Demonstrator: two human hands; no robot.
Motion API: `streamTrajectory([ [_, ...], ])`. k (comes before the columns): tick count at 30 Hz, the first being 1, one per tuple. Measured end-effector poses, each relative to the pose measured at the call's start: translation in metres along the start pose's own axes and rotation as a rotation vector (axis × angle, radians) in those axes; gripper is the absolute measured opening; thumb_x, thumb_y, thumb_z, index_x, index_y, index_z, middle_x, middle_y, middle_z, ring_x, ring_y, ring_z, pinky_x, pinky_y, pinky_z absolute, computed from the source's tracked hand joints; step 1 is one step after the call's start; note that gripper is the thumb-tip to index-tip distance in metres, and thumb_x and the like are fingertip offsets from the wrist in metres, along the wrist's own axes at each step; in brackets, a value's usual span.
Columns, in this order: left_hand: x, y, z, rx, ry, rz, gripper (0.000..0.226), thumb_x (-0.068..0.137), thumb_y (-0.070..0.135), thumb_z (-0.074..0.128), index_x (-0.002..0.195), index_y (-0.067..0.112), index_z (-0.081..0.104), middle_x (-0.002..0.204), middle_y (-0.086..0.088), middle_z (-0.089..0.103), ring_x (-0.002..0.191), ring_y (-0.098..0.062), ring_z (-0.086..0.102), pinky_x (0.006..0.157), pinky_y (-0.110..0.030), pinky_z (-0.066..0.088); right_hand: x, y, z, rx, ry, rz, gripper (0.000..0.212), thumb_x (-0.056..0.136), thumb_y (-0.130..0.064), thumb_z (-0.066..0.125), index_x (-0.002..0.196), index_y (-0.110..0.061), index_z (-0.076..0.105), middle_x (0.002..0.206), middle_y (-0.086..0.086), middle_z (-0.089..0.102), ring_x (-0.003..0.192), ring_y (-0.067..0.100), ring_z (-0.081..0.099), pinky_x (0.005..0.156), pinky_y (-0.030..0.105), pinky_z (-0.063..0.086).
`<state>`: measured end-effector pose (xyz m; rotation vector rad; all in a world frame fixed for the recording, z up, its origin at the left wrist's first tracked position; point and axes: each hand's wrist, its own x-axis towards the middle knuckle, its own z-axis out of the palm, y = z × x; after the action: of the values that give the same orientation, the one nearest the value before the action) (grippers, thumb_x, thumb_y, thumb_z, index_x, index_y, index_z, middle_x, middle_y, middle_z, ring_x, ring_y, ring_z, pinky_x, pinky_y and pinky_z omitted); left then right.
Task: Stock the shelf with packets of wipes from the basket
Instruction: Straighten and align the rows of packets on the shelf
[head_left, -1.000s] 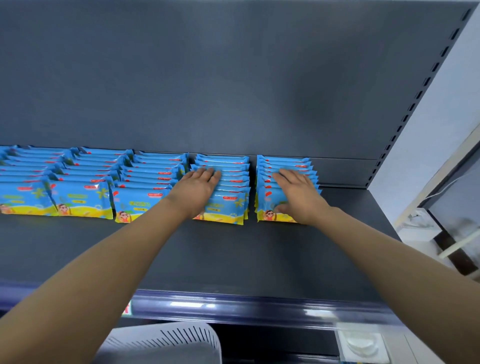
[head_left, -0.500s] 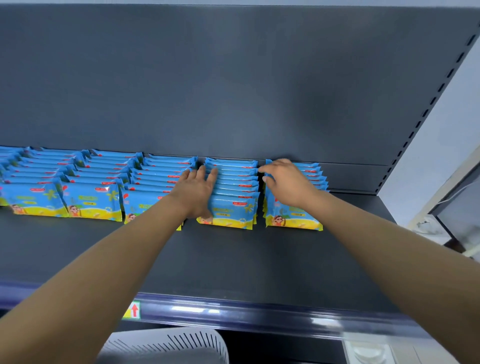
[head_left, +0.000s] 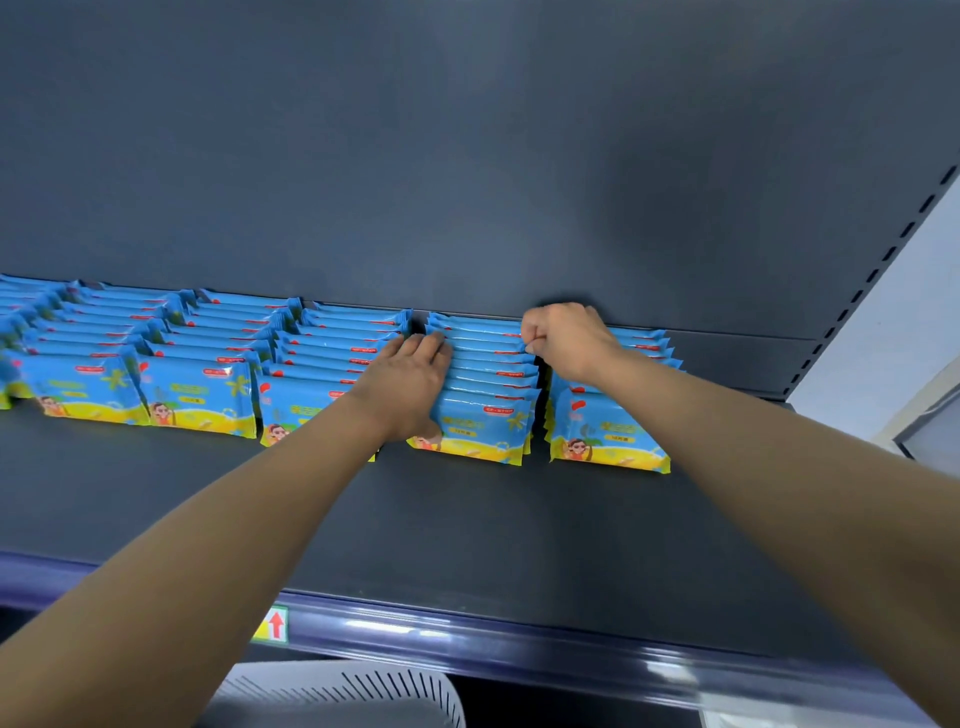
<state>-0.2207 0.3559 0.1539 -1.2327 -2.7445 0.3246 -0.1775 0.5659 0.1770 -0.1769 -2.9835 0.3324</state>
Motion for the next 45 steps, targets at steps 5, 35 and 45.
streamTrajectory([
  [5,0.000,0.000,0.001,-0.013,-0.003,0.002,0.107,0.069,0.050,0.072,0.146,0.004,0.012,0.150,-0.010,0.018,0.139,-0.026,0.018,0.116,-0.034,0.011,0.001,0.004,0.003,0.054,-0.012,-0.013,0.010,0.089,-0.006,0.057,0.094,-0.015,0.060,0.097,0.007,0.066,0.094,0.030,0.057,0.086,0.037,0.049],
  [35,-0.007,-0.002,0.000,-0.029,-0.058,-0.038,0.119,0.070,0.055,0.070,0.147,0.007,-0.006,0.156,-0.011,-0.001,0.144,-0.027,0.002,0.117,-0.039,-0.001,-0.021,-0.009,-0.014,-0.044,0.094,-0.080,0.016,0.091,-0.004,0.043,0.090,-0.011,0.057,0.092,0.008,0.064,0.089,0.027,0.054,0.079,0.036,0.042],
  [45,-0.061,-0.078,0.009,-0.022,-0.111,-0.226,0.117,0.072,0.046,0.073,0.148,0.013,-0.010,0.156,-0.007,-0.002,0.145,-0.021,0.000,0.118,-0.039,-0.002,-0.036,-0.059,0.005,-0.146,-0.074,-0.205,0.076,0.081,-0.056,0.060,0.139,-0.014,0.037,0.142,0.004,0.040,0.131,0.025,0.032,0.104,0.040,0.029],
])
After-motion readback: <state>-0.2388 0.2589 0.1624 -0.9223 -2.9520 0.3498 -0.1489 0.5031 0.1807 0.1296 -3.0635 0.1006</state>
